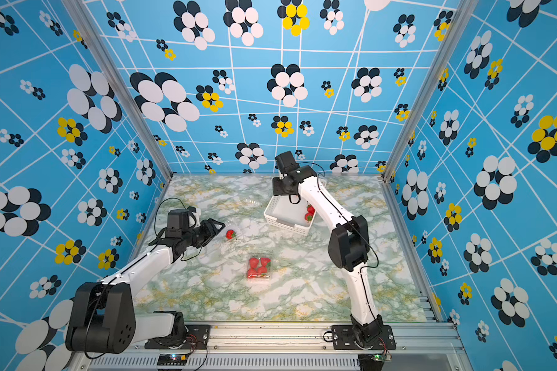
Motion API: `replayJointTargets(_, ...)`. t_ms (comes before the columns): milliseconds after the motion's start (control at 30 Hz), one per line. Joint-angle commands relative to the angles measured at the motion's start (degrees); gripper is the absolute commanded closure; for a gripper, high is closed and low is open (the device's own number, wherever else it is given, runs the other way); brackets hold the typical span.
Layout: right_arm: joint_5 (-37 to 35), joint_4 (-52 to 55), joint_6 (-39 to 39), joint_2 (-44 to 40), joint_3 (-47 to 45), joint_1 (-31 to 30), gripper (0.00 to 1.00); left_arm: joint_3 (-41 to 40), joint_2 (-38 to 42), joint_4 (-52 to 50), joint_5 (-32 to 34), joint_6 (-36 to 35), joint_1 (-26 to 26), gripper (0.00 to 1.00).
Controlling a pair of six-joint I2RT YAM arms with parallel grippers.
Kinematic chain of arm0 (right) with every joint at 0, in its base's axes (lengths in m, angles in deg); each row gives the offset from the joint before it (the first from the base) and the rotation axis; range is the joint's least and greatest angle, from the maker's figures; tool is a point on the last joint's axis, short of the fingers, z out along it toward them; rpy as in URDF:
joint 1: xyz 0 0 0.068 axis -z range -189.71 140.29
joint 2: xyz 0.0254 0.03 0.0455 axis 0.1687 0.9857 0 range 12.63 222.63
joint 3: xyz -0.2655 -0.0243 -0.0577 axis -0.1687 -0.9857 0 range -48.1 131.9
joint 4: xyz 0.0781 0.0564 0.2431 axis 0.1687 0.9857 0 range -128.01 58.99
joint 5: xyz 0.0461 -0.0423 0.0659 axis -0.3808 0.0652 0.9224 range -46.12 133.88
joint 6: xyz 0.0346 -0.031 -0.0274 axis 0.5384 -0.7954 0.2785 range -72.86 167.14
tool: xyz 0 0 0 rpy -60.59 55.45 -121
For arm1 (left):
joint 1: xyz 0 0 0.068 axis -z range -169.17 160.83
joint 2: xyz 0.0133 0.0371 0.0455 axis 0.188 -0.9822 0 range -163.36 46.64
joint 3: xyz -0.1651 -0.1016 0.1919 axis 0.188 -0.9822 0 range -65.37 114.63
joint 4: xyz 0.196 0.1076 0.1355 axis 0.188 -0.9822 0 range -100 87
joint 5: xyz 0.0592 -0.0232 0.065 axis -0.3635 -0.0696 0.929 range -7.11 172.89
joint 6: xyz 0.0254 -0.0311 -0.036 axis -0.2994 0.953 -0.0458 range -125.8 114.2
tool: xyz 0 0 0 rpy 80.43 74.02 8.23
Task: Pack strawberries into containers
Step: Place the strawberry in the packing box, then pick up the strawberry from the basket.
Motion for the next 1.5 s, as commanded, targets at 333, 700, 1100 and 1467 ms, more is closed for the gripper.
replayJointTargets(333, -9.77, 11.75, -0.83, 11.51, 4.35, 5.38, 0.5, 11.21, -8.57, -0.23, 3.24, -0.1, 12.48, 0.38)
replayJointTargets(700, -16.31, 16.99, -1.48, 17.87, 12.5, 6.1, 0.46, 12.53, -11.35, 1.2, 2.12, 0.1, 14.11, 0.38)
replayJointTargets(1100, -17.5, 18.89, -1.29, 22.6, 16.37, 6.28, 0.47, 12.65, -11.19, 0.92, 2.43, -0.52, 13.67, 0.38)
replayJointTargets(1467, -11.83, 21.1, 0.13, 22.76, 16.33, 6.19, 0.49, 10.9, -11.18, 2.07, 1.54, -0.45, 11.68, 0.38)
